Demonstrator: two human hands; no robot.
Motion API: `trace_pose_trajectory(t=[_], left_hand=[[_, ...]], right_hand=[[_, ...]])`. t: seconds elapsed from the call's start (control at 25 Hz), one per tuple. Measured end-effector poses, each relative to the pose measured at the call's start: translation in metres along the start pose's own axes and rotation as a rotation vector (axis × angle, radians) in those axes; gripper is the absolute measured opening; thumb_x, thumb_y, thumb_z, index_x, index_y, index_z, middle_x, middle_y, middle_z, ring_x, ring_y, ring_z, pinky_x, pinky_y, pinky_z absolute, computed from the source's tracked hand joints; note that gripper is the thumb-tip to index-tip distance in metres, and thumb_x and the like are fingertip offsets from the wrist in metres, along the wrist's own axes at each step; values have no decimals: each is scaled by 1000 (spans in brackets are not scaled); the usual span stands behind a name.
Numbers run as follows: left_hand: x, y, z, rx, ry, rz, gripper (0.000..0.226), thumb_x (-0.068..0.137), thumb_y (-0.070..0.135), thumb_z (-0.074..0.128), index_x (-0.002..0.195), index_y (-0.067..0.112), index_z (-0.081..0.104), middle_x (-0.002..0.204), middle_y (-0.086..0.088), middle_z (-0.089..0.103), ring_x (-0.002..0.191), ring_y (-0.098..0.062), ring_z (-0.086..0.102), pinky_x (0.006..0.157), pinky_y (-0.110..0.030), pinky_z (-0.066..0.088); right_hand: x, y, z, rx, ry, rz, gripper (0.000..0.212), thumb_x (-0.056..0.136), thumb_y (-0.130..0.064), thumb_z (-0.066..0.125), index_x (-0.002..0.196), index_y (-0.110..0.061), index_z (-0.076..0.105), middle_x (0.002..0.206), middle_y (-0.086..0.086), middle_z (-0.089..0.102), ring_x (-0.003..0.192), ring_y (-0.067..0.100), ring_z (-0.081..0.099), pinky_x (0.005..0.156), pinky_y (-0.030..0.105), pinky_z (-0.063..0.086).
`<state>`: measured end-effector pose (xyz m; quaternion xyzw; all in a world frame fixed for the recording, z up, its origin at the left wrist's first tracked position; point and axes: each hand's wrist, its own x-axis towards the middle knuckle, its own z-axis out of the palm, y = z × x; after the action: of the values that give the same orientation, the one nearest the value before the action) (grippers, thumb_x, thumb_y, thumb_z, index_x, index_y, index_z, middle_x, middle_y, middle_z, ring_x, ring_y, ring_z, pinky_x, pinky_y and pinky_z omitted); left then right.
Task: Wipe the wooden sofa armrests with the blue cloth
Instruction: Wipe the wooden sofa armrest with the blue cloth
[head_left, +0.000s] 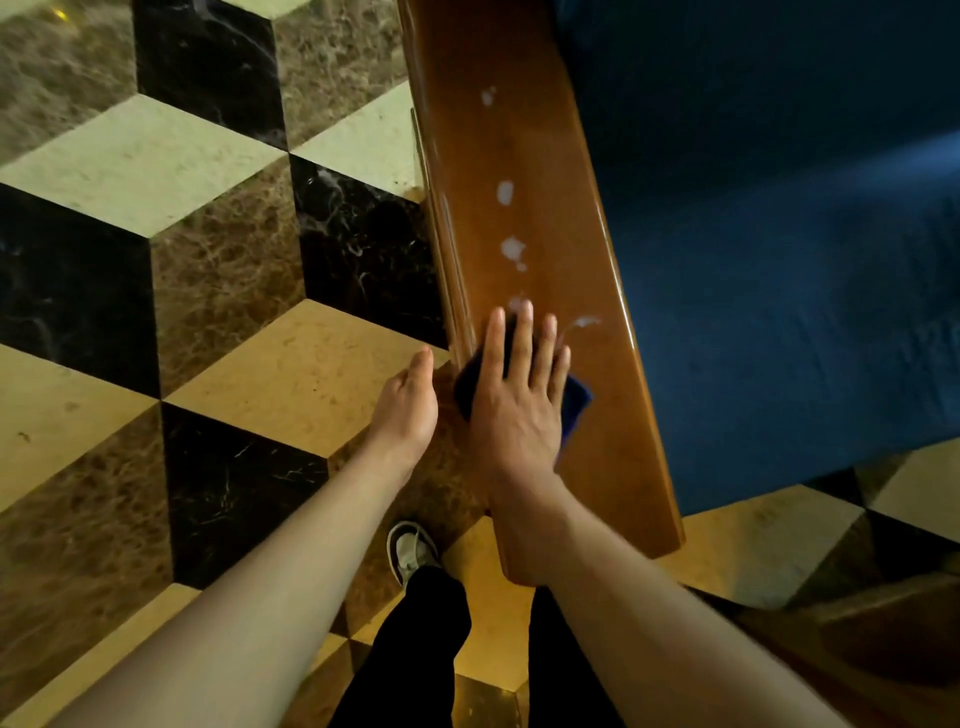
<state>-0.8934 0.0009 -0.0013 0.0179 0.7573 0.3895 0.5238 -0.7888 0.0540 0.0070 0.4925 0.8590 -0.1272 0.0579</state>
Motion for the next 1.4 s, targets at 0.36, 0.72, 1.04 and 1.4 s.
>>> trace_pose_trajectory(t=[0.36, 0.72, 1.04, 1.4], left_hand=[[2, 51, 5, -71, 10, -123, 88, 93, 78, 22, 149, 18, 52, 151, -13, 57, 136, -37, 55, 115, -57, 42], [43, 86, 23, -87, 5, -21, 82, 90, 74, 25, 137, 19, 61, 133, -10, 67, 116, -34, 65, 105, -55, 51], [87, 140, 12, 20, 12, 41, 78, 90, 76, 21, 127, 22, 63, 124, -8, 70, 111, -32, 67, 101, -57, 52], [123, 241, 2, -9, 28, -76, 70, 97, 73, 24, 127, 22, 63, 118, -10, 74, 104, -33, 71, 91, -55, 60]], right_hand=[[-41, 23, -7, 82, -11, 34, 113, 87, -72, 54, 163, -17, -9, 171, 9, -17, 156, 30, -22, 128, 55, 1], [80, 41, -38, 164, 23, 388, 132, 67, -102, 32, 163, -18, -4, 172, 14, -3, 157, 40, -1, 125, 61, 7], [203, 73, -69, 507, 37, 647, 84, 81, -89, 38, 129, -21, 53, 119, 10, 63, 108, 36, 62, 86, 44, 49], [126, 55, -64, 242, -130, 282, 95, 91, -81, 34, 163, -34, -6, 173, -4, -8, 159, 23, -8, 129, 47, 6]])
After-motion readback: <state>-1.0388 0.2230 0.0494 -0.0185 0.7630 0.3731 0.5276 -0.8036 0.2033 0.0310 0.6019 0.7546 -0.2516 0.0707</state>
